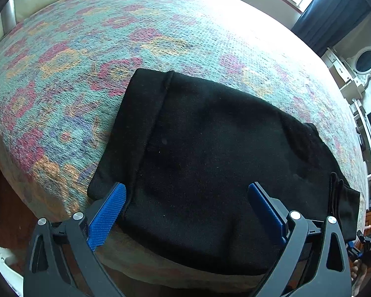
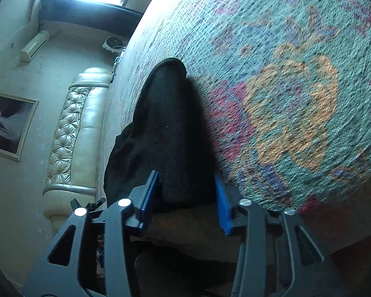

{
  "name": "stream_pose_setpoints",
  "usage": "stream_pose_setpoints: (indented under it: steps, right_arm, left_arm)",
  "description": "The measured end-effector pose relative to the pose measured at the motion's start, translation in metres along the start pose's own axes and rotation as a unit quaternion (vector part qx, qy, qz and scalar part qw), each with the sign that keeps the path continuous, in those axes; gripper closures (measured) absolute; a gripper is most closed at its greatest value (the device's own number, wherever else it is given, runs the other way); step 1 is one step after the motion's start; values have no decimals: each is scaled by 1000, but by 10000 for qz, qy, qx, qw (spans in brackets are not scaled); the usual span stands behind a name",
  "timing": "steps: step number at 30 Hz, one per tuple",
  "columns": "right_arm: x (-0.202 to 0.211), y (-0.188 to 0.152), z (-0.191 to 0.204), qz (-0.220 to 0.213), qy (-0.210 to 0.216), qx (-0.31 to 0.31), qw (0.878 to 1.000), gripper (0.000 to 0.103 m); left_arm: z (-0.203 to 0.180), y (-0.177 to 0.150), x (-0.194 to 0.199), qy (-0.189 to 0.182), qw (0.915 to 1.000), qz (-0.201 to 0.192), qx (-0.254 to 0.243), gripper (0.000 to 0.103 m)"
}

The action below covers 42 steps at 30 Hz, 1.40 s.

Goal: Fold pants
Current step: 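Grasp the folded pants edge with the left tool and lift it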

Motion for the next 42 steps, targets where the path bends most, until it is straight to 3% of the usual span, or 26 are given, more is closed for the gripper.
stream_pose_setpoints:
  steps: [1, 6, 8, 12, 17, 20, 26, 30, 33, 36, 37, 38, 39, 41, 42]
  right_arm:
    - [4, 4, 6, -121, -210, 46, 9997, 37]
    - [26, 11, 38, -632, -866, 461, 9932, 36]
    - [26, 12, 52, -717, -868, 635, 9916, 36]
    - [13, 13, 84, -806, -617, 671, 9926, 32]
    - [-8, 2, 102, -582, -251, 634, 9960, 32]
    - [-17, -5, 109, -437, -312, 759, 9957, 32]
    - [-33, -11, 117, -273, -305, 821, 9958, 31]
    - [-47, -16, 121, -114, -247, 833, 9961, 31]
    - [-56, -19, 127, -1, -160, 921, 9956, 31]
    - [-64, -20, 136, 61, -177, 1088, 9939, 31]
    - [-66, -20, 137, 80, -185, 1131, 9934, 31]
    - [-69, -20, 139, 96, -192, 1157, 9930, 31]
    - [-72, -20, 140, 111, -203, 1170, 9929, 31]
    - [-75, -20, 141, 130, -197, 1170, 9929, 31]
    - [-77, -20, 141, 153, -187, 1164, 9929, 31]
  left_arm:
    - [3, 2, 6, -99, 9999, -21, 96, 5]
    - [27, 21, 36, -905, 9947, -274, 399, 5]
    - [45, 32, 42, -1220, 9907, -304, 526, 5]
    - [75, 49, 26, -2121, 9712, 271, 1048, 5]
    - [88, 70, -1, -2135, 9719, 439, 891, 5]
    - [82, 82, -19, -2529, 9607, 765, 856, 5]
    - [59, 91, -35, -2483, 9639, 947, 159, 5]
    - [41, 80, -38, -3069, 9427, 1306, -7, 5]
    - [29, 70, -37, -3171, 9395, 1270, -257, 6]
    - [28, 71, -36, -3484, 9287, 1272, 14, 6]
    - [29, 72, -36, -3529, 9268, 1280, 102, 8]
    - [29, 72, -37, -3504, 9271, 1319, 175, 22]
    - [30, 72, -42, -3429, 9280, 1438, 255, 48]
    - [36, 68, -53, -3182, 9330, 1620, 444, 70]
    - [39, 70, -55, -3172, 9334, 1604, 489, 73]
Point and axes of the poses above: each gripper's, at about its wrist camera, not at the fingertips, and x roughly against the way its jaws point, z to its left, y to its top, the point moved 4 cm from there along -x, roughly the way its jaws point, and after that the axes turned 11 degrees about x, right-handed, at the moved point
